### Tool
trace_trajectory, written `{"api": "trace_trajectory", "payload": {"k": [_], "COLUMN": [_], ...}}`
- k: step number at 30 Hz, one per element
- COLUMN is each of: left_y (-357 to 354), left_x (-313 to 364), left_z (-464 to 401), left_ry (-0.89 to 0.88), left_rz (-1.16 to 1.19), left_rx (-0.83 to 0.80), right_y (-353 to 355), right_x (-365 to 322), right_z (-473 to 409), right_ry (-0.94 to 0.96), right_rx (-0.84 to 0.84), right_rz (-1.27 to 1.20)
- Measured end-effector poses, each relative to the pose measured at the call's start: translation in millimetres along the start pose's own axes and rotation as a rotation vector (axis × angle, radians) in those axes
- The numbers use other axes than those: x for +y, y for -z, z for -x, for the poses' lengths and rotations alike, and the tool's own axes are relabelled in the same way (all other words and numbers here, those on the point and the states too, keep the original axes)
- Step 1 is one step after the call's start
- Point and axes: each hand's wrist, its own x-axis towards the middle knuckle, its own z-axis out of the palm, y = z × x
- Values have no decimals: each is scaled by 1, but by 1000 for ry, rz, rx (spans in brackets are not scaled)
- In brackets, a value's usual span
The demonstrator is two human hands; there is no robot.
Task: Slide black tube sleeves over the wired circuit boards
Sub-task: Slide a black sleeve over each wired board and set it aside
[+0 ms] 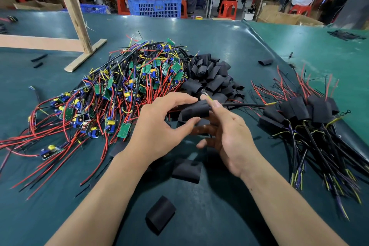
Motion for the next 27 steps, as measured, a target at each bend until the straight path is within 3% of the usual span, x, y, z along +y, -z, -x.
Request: {"api": "trace_trajectory", "payload": {"k": [15, 21, 24, 27], "left_y": [1, 7, 9, 7], "left_x": [0, 1, 1, 1], "left_z": [0, -4, -3, -4], "left_ry": [-84, -265, -228, -197], "left_rz": [-34, -244, -253, -229], "left_rx": [16, 432, 476, 432], "right_y": [4, 11, 16, 27], "right_x": [1, -5, -12, -20], "right_z": [0, 0, 2, -3], "right_ry": [56, 340, 512, 589], "right_rx": [33, 190, 335, 600], "right_rz": [78, 170, 191, 117]}}
